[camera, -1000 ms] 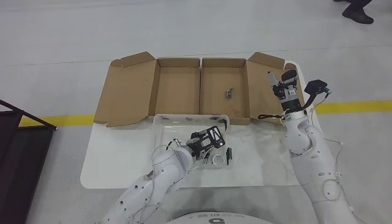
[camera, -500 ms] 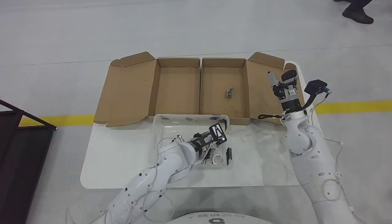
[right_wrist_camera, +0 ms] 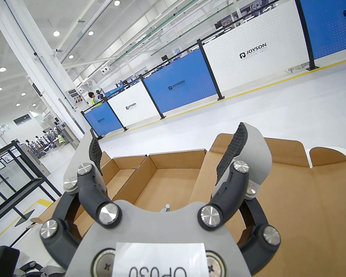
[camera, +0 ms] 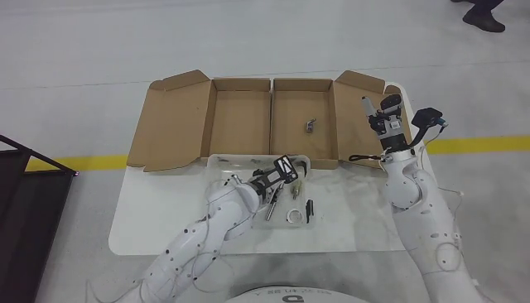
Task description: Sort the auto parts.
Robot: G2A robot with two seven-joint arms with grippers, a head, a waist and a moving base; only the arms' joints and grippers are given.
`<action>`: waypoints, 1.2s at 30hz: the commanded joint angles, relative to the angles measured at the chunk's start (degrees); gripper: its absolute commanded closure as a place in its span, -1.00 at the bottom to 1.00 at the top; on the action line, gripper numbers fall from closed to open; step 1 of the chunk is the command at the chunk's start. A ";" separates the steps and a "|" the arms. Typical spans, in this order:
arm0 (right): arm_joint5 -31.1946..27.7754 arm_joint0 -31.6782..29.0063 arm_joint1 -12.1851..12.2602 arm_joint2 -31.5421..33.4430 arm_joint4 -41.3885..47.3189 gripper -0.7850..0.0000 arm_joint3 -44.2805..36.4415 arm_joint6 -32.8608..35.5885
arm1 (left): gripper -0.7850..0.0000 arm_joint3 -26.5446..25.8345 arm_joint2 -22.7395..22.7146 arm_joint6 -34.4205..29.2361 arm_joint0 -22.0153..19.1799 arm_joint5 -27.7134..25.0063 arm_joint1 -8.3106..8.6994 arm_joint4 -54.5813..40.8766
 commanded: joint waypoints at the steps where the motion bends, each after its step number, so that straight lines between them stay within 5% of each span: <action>1: -0.01 0.00 0.00 0.00 0.00 -1.00 0.00 0.00 | -0.23 -0.47 -0.80 0.16 0.46 -0.16 0.18 -0.19; 13: -0.01 0.00 0.00 0.00 0.00 -1.00 0.00 0.00 | -0.25 -0.68 -1.58 -0.36 1.79 -2.93 0.41 -4.11; 36: -0.01 0.00 0.00 0.00 0.00 -1.00 0.00 0.00 | -0.02 0.67 -2.93 0.74 2.45 0.04 0.71 0.02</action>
